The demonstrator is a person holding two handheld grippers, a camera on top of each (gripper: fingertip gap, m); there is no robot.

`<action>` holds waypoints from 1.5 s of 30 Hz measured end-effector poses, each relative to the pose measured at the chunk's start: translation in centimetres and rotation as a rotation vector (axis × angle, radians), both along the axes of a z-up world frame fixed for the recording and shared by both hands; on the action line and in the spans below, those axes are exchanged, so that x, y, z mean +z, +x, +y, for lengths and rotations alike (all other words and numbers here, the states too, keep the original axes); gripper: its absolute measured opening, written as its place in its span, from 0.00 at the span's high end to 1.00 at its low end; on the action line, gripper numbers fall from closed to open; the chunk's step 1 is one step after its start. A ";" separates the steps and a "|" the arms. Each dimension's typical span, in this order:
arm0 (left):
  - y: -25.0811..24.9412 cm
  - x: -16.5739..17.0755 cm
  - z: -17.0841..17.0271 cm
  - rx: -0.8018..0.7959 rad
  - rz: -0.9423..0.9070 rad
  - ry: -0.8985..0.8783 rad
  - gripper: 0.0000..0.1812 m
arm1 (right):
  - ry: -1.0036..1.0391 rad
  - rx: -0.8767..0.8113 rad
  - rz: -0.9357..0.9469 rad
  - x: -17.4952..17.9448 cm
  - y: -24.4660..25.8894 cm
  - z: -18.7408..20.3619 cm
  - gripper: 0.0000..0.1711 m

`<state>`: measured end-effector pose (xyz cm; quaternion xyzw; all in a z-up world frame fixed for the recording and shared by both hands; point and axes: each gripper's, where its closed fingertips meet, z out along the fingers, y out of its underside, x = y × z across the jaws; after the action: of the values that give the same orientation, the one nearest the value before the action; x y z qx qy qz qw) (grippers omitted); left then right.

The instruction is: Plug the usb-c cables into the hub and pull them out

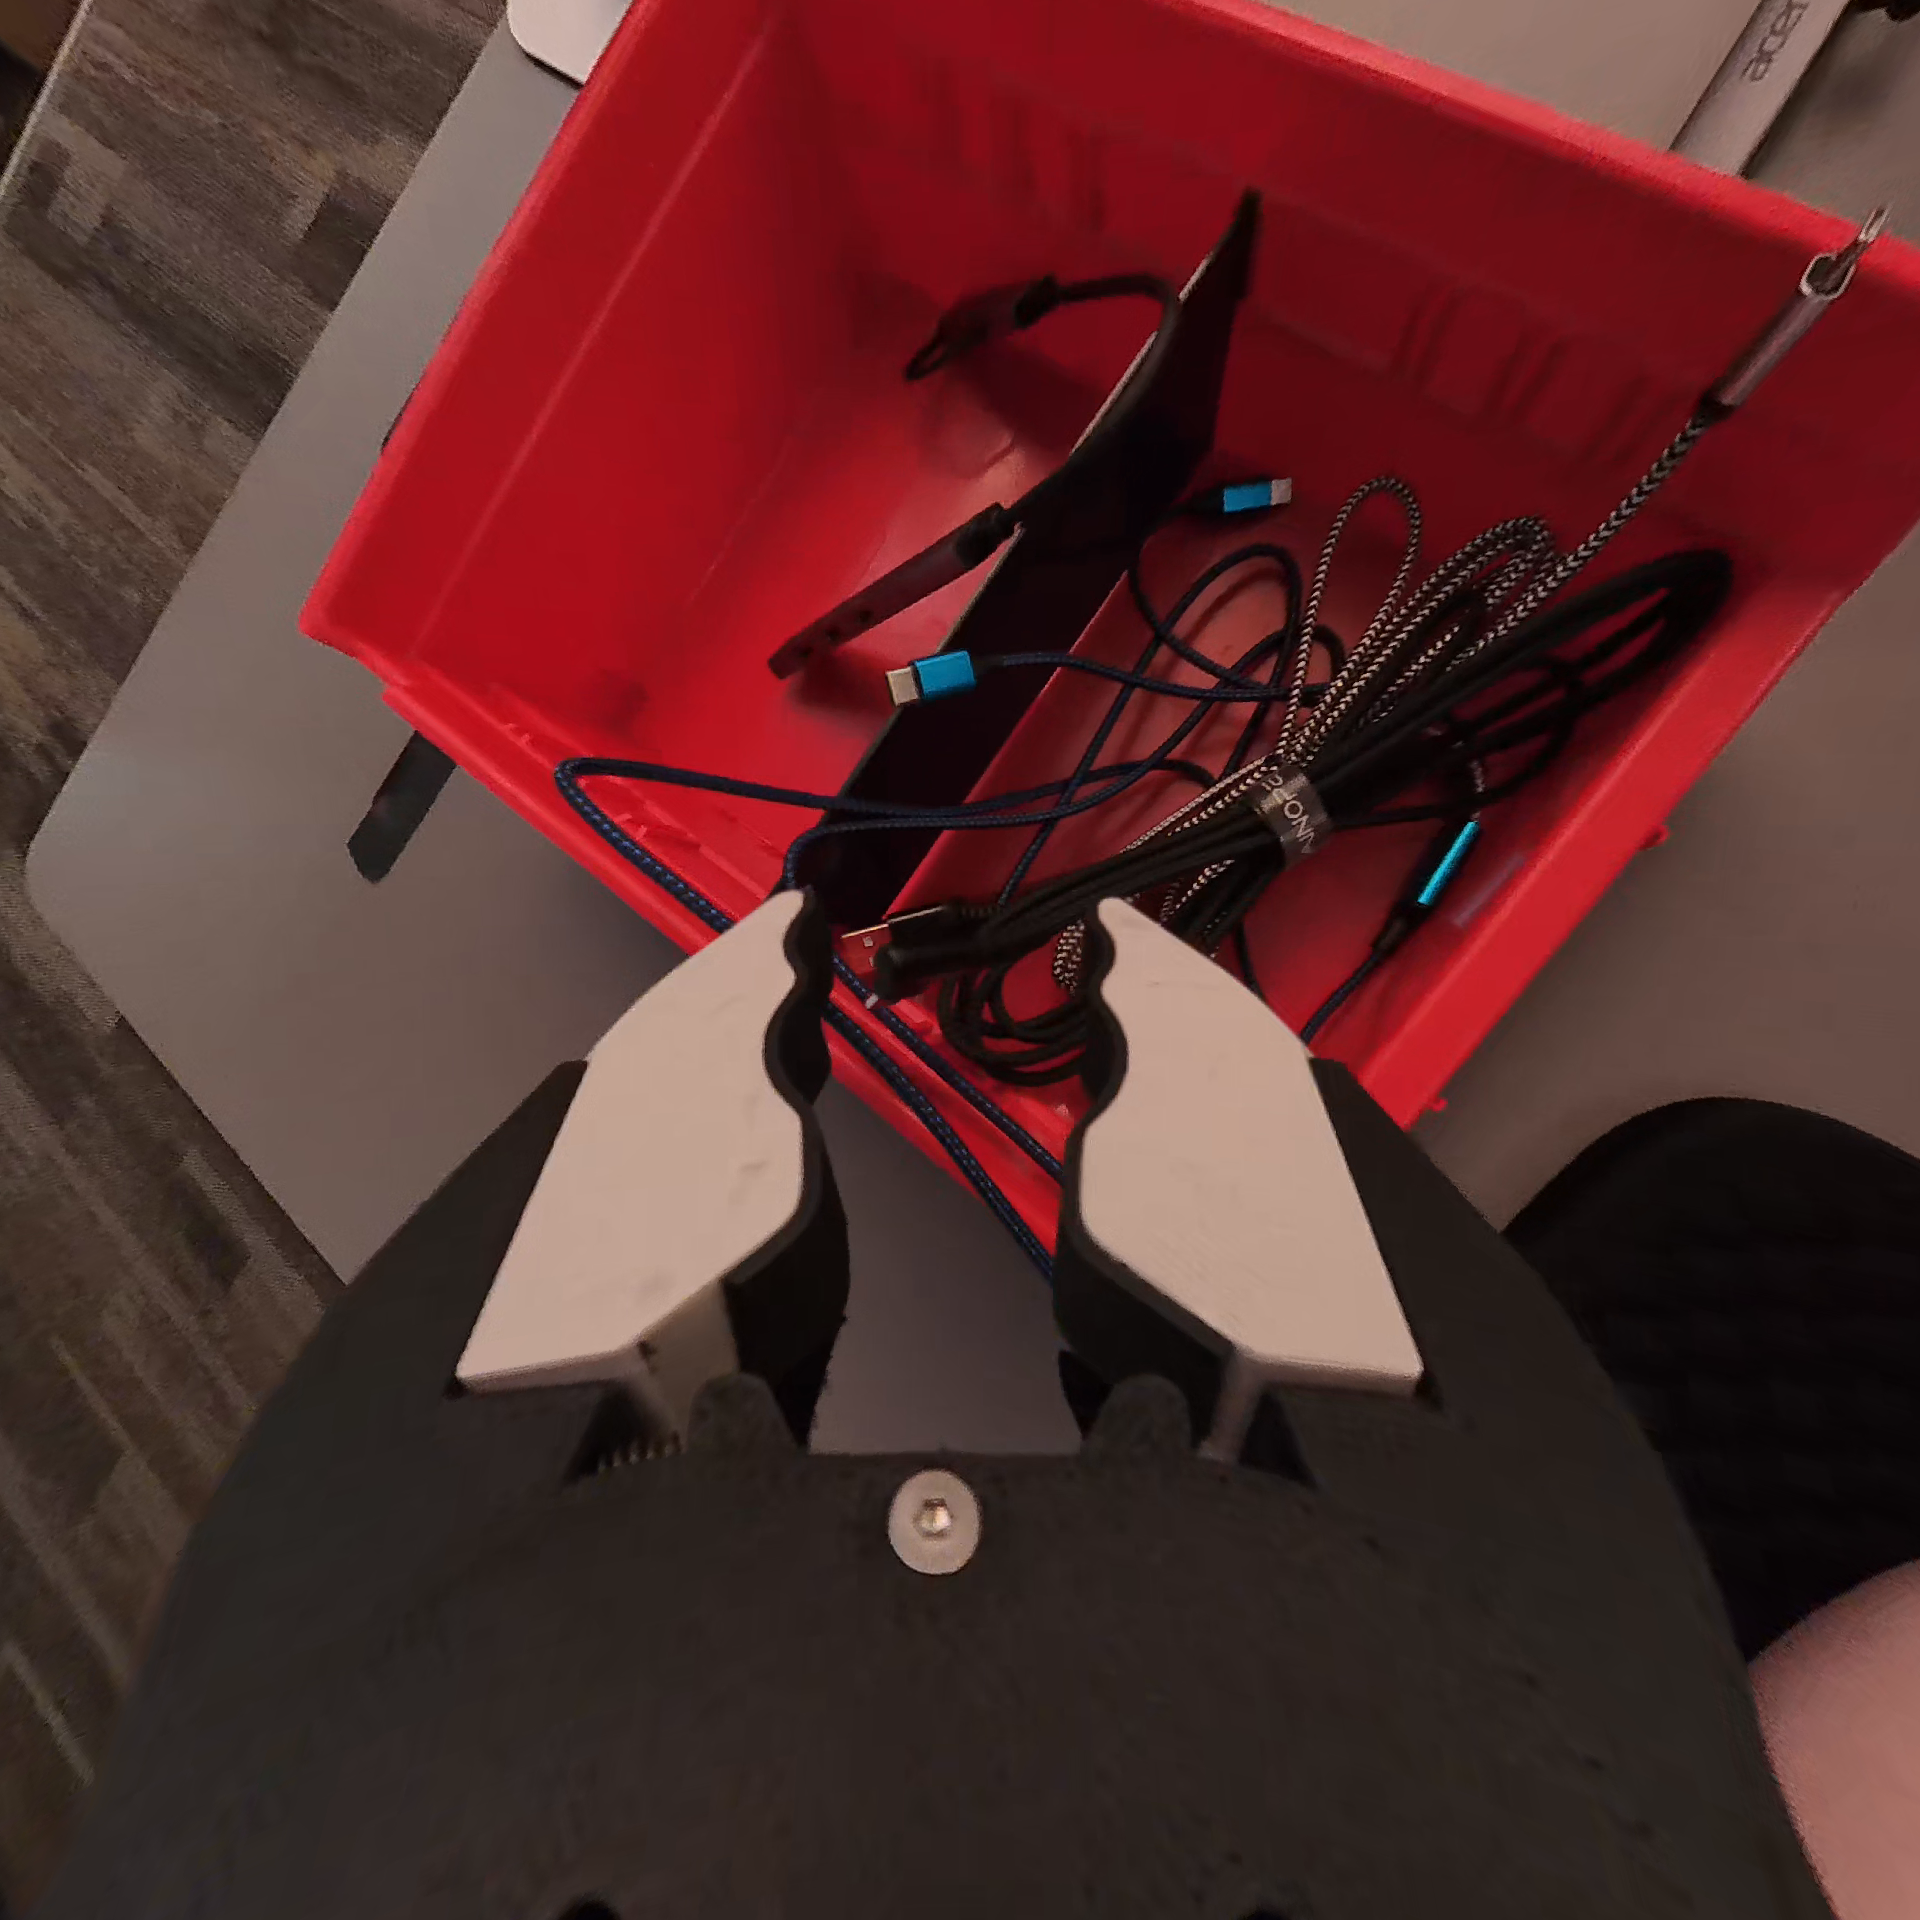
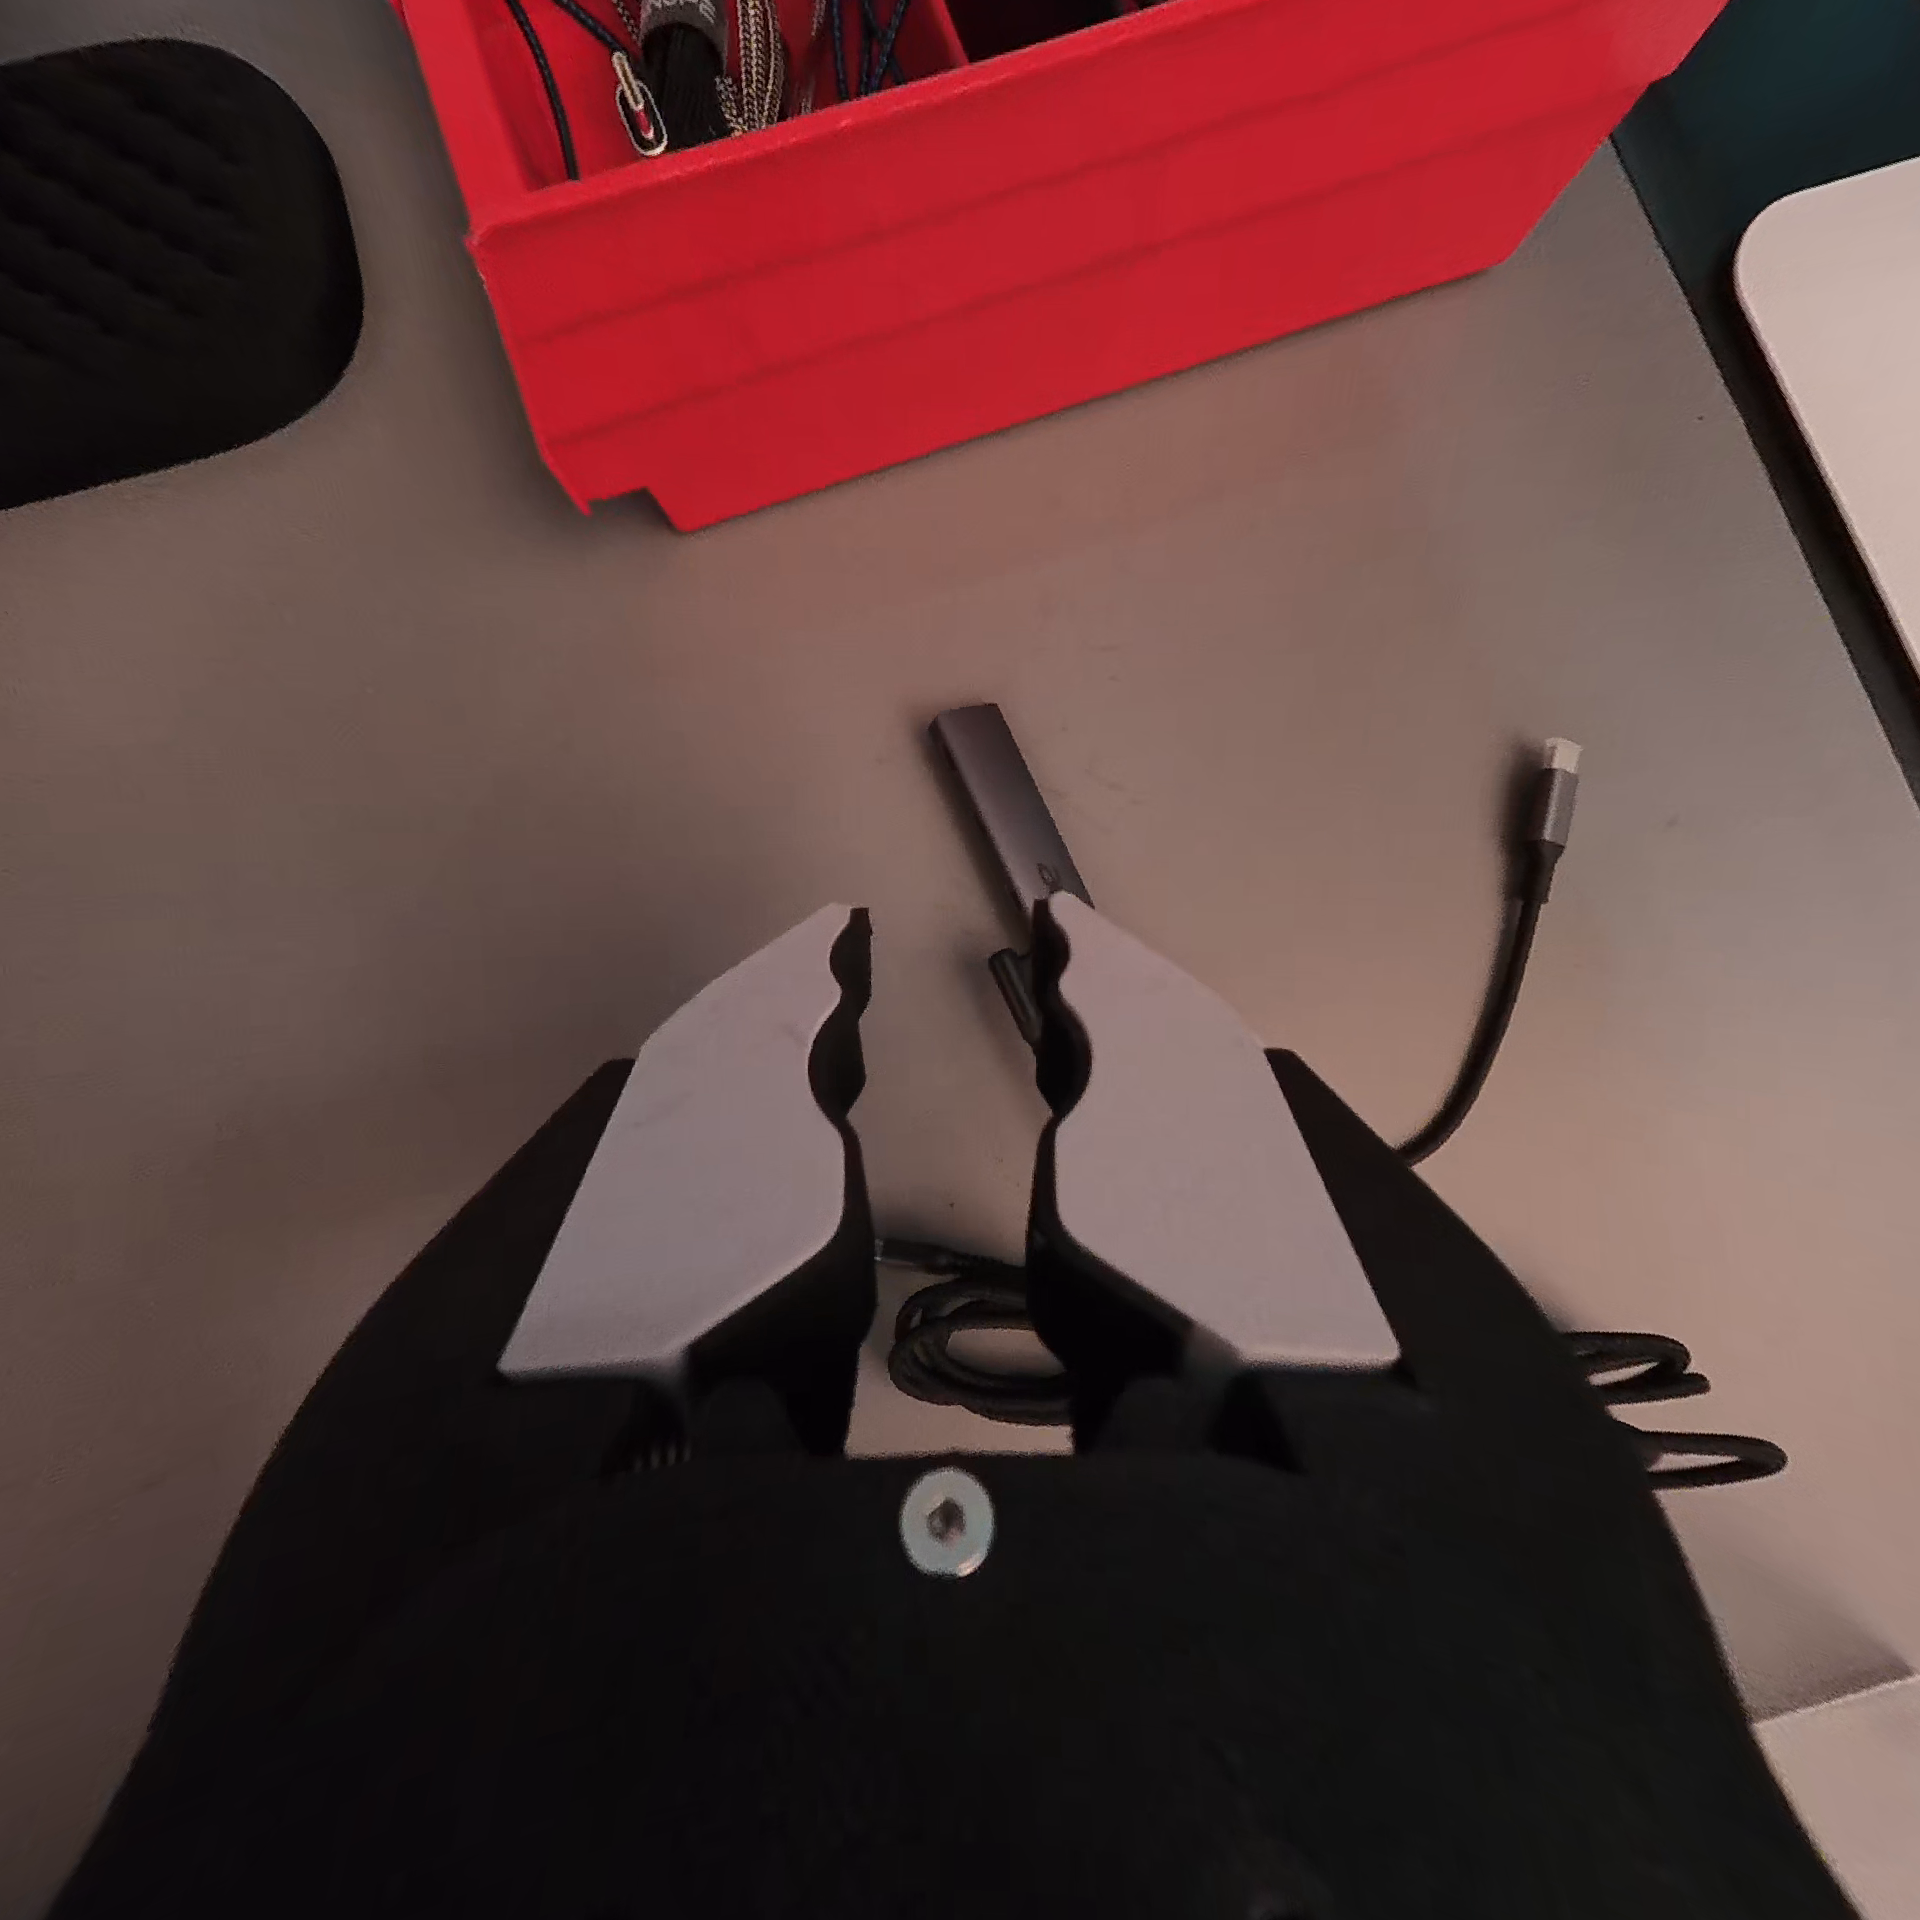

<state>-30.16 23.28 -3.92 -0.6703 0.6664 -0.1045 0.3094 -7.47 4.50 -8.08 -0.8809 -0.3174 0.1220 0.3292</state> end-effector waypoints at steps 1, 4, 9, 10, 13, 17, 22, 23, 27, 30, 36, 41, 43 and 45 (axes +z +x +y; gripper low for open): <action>-0.1 -0.2 0.0 -0.002 0.013 0.003 0.76 | -0.002 0.001 0.004 0.0 0.0 0.0 0.82; -0.3 -0.4 0.0 0.003 0.058 0.024 0.78 | -0.005 0.002 0.006 -0.1 0.0 -0.1 0.82; 1.7 -0.1 -3.6 -0.119 0.134 0.016 0.83 | -0.008 0.008 0.014 -0.1 -0.1 -0.1 0.83; 2.0 -0.7 -4.5 -0.153 0.190 -0.003 0.83 | -0.009 0.010 0.019 -0.1 -0.1 -0.1 0.83; 2.7 -3.2 -6.1 -0.214 0.356 -0.044 0.84 | -0.012 0.012 0.024 -0.1 -0.1 -0.3 0.83; 3.3 -5.6 -6.6 -0.230 0.473 -0.105 0.84 | -0.008 0.018 0.049 0.3 -0.1 -0.4 0.83; 3.5 -7.8 -6.4 -0.273 0.523 -0.123 0.81 | -0.010 0.021 0.081 0.6 -0.1 -0.4 0.83; 3.3 -8.4 -6.4 -0.274 0.542 -0.136 0.80 | -0.013 0.024 0.088 0.6 -0.1 -0.5 0.83; 2.9 -9.9 -6.4 -0.283 0.606 -0.193 0.78 | -0.024 0.029 0.094 0.5 -0.2 -0.6 0.84; 2.8 -9.4 -6.4 -0.286 0.605 -0.183 0.82 | -0.024 0.032 0.092 0.5 -0.2 -0.6 0.85; 2.8 -6.5 -7.2 -0.276 0.517 -0.190 0.88 | -0.025 0.030 0.095 0.6 0.0 -0.6 0.85; 3.8 -1.7 -7.7 -0.228 0.283 -0.225 0.88 | -0.022 0.025 0.092 0.6 0.1 -0.6 0.85; 4.5 0.7 -7.8 -0.223 0.155 -0.222 0.89 | -0.016 0.022 0.093 0.8 0.2 -0.5 0.85; 5.4 3.2 -7.6 -0.212 0.030 -0.183 0.89 | 0.012 0.010 0.090 1.3 0.5 -0.3 0.85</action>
<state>-24.77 15.68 -0.74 -0.6231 0.7257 -0.1867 0.2240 -6.99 4.18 -6.79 -0.8709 -0.3075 0.1614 0.3478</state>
